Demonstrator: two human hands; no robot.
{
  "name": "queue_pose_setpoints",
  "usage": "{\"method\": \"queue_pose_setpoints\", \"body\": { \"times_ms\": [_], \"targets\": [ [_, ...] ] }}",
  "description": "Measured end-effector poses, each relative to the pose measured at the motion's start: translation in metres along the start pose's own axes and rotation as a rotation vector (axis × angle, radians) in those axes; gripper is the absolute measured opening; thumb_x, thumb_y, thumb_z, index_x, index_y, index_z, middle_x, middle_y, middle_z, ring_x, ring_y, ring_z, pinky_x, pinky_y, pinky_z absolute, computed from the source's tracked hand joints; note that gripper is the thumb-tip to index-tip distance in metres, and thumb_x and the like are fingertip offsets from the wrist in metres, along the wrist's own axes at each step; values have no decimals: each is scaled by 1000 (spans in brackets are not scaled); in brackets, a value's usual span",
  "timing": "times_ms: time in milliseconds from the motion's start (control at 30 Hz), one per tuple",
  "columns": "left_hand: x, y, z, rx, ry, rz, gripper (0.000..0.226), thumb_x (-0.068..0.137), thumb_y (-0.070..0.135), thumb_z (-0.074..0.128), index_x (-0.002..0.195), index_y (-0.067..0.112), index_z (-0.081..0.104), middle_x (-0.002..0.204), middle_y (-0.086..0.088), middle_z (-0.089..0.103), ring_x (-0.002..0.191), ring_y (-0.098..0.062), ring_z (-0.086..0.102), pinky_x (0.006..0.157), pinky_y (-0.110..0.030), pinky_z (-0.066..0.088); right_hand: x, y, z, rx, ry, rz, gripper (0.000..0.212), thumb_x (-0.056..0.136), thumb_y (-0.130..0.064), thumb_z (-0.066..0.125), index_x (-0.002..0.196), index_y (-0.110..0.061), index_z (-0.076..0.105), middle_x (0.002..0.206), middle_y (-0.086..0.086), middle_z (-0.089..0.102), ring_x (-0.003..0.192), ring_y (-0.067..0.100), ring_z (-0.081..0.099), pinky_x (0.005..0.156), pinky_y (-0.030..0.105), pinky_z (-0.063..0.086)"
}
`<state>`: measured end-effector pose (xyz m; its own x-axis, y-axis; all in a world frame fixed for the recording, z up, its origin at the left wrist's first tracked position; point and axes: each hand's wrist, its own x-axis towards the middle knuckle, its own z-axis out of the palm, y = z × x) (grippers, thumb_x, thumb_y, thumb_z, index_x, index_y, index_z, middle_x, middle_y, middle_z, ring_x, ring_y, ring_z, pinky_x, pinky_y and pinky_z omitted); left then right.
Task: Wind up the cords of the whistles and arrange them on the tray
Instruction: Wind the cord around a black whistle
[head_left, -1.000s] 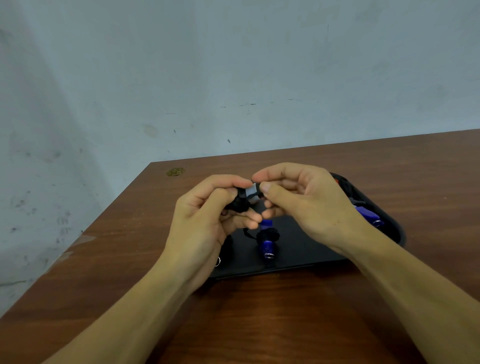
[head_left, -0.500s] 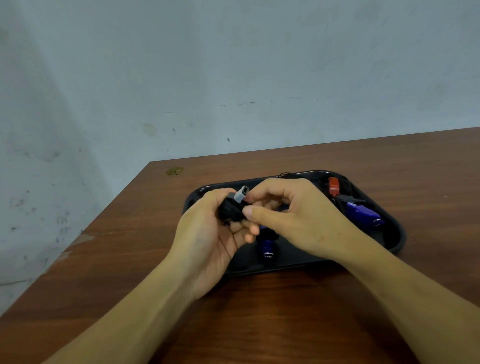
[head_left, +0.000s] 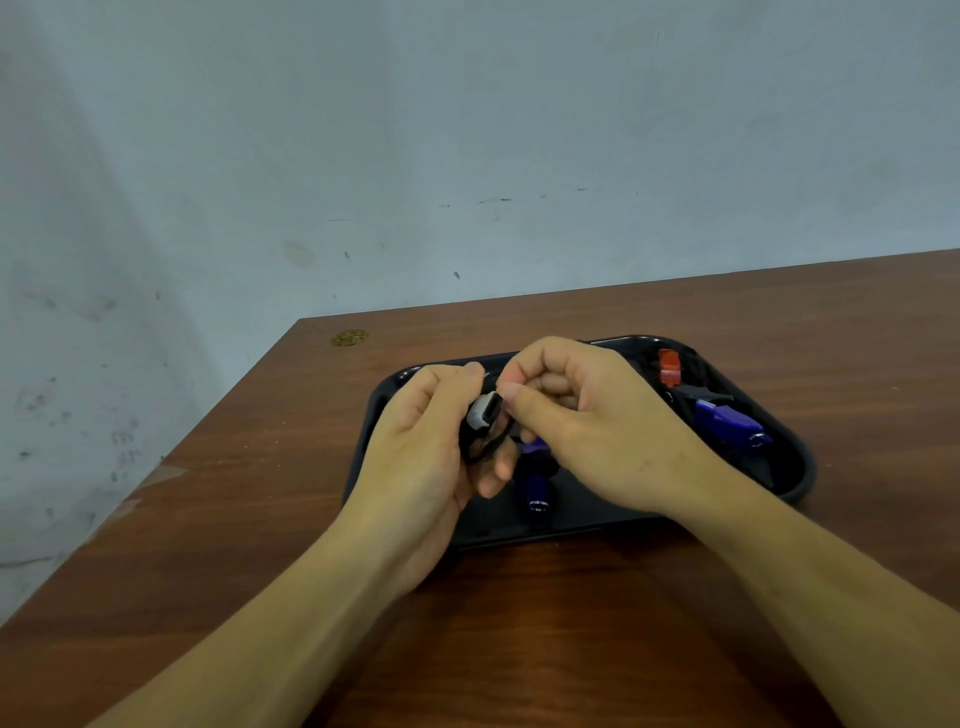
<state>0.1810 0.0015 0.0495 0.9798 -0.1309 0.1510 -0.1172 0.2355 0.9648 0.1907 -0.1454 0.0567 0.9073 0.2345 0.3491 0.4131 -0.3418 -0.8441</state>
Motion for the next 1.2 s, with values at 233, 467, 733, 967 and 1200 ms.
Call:
{"method": "queue_pose_setpoints", "body": {
  "times_ms": [233,467,733,967,1200],
  "targets": [
    [2,-4,-2,-9,24,82,28,106,11,34,109,-2,58,70,-10,58,46,-16,40,41,-25,28,3,-4,-1,597,-38,239,13,97,-4,58,102,-7,70,80,6,72,72,15,66,55,19,53],
    [1,-1,1,-28,5,171,28,105,7,35,101,0,62,72,-10,65,46,-16,37,42,-26,22,1,-9,-7,951,-149,337,9,94,-7,51,91,-11,58,69,1,54,60,7,55,40,15,30],
    [6,-2,-11,276,130,349,28,103,1,35,101,11,61,71,-7,60,43,-20,47,36,-26,36,3,-7,-2,788,-113,304,14,94,-4,59,103,-9,68,70,2,60,59,8,53,42,16,36],
    [12,1,-7,-173,-5,-19,23,90,24,62,93,1,63,65,-7,50,46,-11,35,38,-20,23,3,-2,7,284,-23,109,8,88,-8,72,95,-12,74,82,8,74,73,18,68,71,29,60],
    [11,2,-11,-22,75,32,25,95,-4,46,117,-2,59,69,-15,61,47,-20,49,37,-25,36,2,2,0,-216,73,-35,10,94,-35,62,88,-32,69,81,-10,69,79,5,65,76,27,56]
  ]
}}
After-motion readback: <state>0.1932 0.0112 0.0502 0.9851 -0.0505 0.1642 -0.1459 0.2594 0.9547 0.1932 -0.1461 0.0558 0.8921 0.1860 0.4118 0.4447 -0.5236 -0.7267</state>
